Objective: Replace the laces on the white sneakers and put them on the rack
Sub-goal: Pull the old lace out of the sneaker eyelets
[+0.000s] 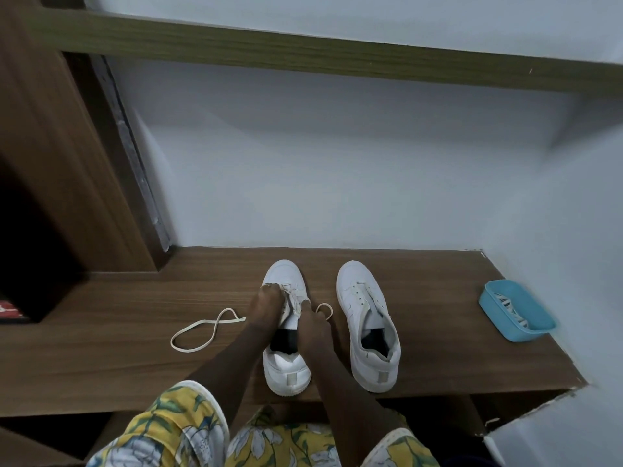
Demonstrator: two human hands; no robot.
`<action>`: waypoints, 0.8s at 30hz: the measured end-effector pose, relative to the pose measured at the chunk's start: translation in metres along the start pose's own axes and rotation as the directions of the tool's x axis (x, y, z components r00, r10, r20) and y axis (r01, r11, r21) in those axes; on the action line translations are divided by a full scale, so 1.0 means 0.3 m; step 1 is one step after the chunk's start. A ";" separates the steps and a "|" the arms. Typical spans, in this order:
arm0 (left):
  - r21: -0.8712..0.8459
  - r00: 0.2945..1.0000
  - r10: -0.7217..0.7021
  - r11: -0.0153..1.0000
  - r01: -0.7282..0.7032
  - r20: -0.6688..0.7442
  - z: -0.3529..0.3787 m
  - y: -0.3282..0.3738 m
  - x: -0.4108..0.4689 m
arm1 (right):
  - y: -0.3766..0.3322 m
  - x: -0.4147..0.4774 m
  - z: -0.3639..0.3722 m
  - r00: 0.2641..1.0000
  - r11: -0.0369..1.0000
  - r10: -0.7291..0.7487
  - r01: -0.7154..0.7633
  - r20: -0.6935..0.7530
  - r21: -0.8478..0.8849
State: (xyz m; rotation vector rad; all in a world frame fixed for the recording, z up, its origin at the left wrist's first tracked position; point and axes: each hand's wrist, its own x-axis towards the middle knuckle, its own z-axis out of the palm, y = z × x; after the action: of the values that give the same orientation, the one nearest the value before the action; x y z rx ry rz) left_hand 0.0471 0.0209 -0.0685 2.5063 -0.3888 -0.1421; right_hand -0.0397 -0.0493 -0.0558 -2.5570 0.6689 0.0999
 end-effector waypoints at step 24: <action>0.376 0.941 0.321 0.889 -0.262 -0.102 -0.027 -0.043 -0.019 | 0.000 -0.001 -0.007 1.000 0.999 -0.017 0.016 -0.014 -0.027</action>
State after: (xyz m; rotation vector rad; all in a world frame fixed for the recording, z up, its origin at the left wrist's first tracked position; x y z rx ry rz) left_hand 0.0462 0.0371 -0.0694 2.7477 -0.7800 0.2779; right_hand -0.0402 -0.0501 -0.0539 -2.5912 0.6561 0.0853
